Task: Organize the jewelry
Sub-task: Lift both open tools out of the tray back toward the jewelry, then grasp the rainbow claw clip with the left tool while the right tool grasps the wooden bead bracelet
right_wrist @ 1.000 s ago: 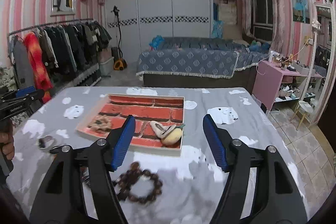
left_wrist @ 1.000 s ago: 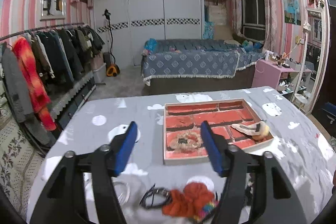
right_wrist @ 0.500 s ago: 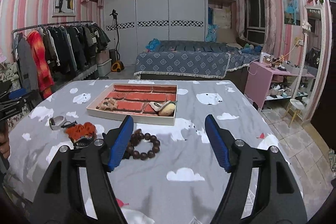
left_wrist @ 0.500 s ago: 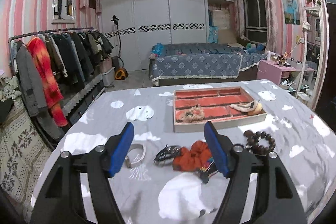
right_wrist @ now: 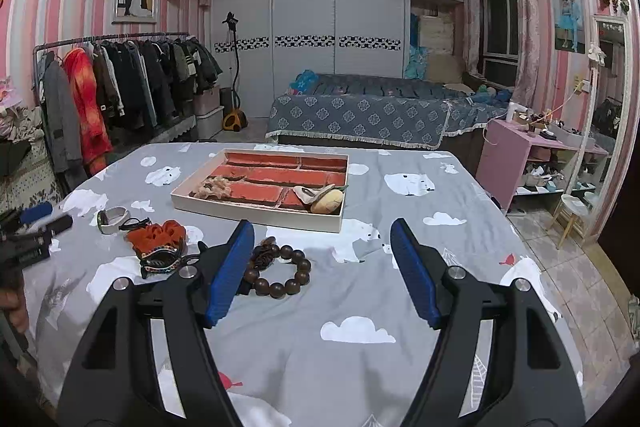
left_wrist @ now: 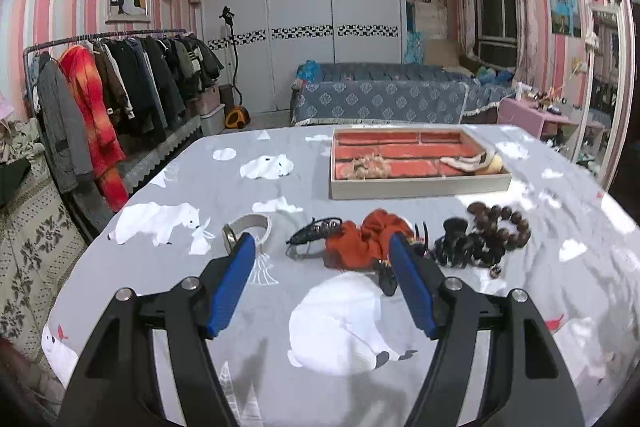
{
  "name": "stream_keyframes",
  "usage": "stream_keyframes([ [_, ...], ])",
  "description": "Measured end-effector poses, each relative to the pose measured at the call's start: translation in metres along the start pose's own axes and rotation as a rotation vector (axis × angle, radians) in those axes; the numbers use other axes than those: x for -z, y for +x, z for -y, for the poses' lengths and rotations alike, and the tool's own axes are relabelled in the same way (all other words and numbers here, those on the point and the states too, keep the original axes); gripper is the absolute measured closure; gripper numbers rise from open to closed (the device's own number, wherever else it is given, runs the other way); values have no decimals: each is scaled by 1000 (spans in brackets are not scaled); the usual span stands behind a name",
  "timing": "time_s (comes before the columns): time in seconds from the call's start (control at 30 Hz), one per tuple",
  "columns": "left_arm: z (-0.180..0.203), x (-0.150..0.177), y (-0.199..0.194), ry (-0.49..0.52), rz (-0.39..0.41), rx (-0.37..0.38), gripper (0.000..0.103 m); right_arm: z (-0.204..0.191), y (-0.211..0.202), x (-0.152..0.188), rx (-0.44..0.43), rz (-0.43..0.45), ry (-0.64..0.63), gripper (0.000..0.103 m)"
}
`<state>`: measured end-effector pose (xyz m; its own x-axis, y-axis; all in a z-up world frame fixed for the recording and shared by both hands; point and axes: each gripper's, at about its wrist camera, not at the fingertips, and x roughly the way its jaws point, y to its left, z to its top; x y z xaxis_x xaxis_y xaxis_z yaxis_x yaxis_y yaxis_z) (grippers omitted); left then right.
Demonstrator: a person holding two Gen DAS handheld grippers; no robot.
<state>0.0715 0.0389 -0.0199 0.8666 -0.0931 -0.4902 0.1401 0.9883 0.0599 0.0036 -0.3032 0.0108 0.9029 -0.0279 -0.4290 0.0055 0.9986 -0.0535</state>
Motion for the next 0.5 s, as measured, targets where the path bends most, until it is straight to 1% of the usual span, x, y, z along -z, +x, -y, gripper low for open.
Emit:
stream_keyframes([
  [0.13, 5, 2, 7, -27, -18, 14, 35, 2, 5, -3, -14, 5, 2, 33],
  [0.27, 10, -7, 4, -11, -1, 11, 35, 6, 8, -6, -17, 7, 4, 33],
  [0.37, 11, -14, 4, -26, 7, 20, 35, 14, 10, -6, -11, -4, 29, 33],
  [0.5, 19, -10, 6, -23, -4, 33, 35, 18, 15, -6, -8, -22, 27, 33],
])
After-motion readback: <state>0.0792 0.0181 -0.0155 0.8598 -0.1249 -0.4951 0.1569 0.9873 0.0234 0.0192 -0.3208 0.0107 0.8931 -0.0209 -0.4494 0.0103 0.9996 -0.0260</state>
